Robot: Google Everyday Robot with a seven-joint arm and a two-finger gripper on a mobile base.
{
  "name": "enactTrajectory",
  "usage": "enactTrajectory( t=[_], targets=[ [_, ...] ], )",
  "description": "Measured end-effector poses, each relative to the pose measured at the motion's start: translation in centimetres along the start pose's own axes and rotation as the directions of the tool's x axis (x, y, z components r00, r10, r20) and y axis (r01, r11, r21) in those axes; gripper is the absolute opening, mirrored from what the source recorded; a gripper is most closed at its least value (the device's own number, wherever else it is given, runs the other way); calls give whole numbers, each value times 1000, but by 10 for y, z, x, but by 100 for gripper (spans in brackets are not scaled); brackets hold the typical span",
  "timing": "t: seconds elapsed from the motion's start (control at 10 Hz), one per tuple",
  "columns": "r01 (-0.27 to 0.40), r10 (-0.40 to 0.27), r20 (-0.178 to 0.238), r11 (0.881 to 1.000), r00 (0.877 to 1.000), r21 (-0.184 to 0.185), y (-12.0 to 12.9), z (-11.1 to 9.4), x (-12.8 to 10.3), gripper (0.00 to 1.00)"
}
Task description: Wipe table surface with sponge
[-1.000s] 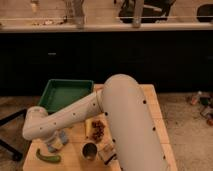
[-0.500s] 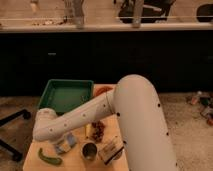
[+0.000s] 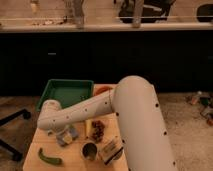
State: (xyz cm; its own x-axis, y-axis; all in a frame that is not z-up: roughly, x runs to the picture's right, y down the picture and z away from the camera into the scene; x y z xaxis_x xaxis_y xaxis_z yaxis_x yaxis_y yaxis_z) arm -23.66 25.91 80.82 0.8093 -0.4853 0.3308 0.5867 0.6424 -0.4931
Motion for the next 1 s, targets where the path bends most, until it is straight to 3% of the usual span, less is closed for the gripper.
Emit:
enactTrajectory(
  t=[0.3, 0.4, 0.7, 0.9, 1.0],
  targets=[
    [79, -79, -5, 997, 997, 1, 0, -1, -36, 0],
    [85, -85, -5, 996, 996, 0, 2, -1, -39, 0],
    [59, -59, -2, 998, 998, -14, 13, 6, -23, 0],
    [14, -14, 11, 1000, 1000, -24, 24, 10, 3, 0],
    [20, -20, 9, 999, 1000, -25, 24, 9, 0, 0]
  ],
)
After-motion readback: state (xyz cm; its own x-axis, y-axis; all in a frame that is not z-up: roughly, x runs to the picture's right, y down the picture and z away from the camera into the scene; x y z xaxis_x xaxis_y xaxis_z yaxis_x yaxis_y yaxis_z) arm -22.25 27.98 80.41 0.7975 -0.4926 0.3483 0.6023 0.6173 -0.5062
